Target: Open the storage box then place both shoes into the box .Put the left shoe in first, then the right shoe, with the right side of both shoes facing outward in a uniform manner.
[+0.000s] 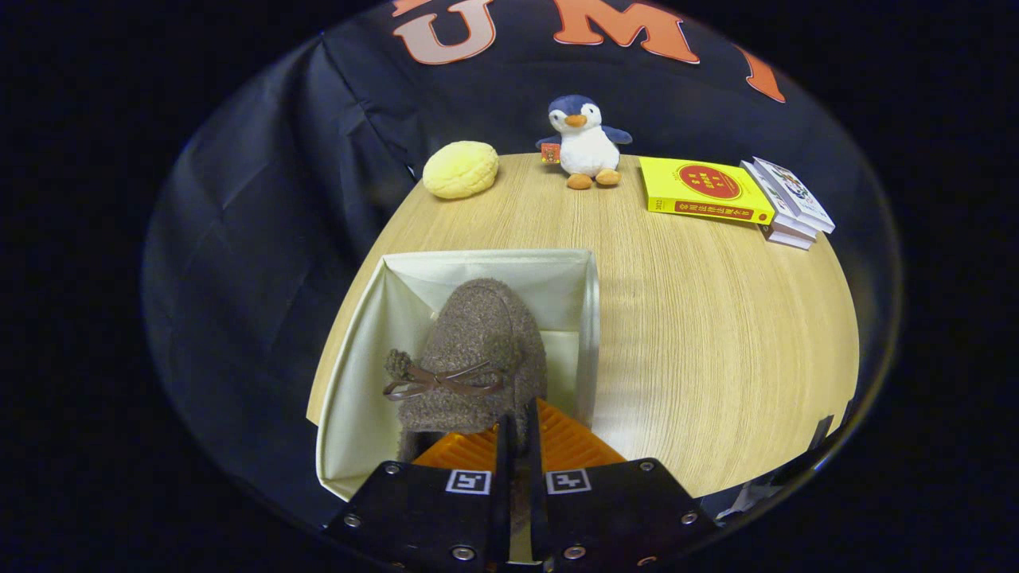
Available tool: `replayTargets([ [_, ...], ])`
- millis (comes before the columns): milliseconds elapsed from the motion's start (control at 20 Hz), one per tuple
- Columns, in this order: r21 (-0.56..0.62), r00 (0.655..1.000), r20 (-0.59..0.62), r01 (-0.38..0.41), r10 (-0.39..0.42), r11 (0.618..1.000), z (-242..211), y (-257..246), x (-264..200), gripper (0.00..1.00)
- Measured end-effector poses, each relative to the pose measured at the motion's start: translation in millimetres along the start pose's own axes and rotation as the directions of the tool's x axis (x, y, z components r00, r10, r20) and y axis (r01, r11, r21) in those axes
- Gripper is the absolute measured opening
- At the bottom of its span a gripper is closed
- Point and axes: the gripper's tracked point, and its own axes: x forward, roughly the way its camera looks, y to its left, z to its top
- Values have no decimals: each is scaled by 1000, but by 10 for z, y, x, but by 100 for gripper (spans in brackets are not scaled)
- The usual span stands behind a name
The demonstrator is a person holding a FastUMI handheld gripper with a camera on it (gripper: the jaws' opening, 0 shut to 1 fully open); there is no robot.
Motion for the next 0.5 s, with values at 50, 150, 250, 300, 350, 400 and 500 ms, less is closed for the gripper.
replayTargets([
  [50, -1, 1000, -16, -4, 4, 1000, -53, 15, 11, 13],
  [150, -14, 998, -42, -45, 44, 999, -98, 90, -14, 18],
  [250, -32, 998, -22, -60, 60, 998, -27, 94, -166, 31],
  [300, -39, 998, -7, -68, 67, 997, 14, 84, -233, 34],
  [350, -40, 997, 6, -81, 81, 996, 50, 71, -307, 37],
  [400, -36, 995, 25, -99, 100, 994, 100, 64, -389, 42],
  [500, -42, 988, 89, -124, 127, 991, 260, 22, -593, 51],
])
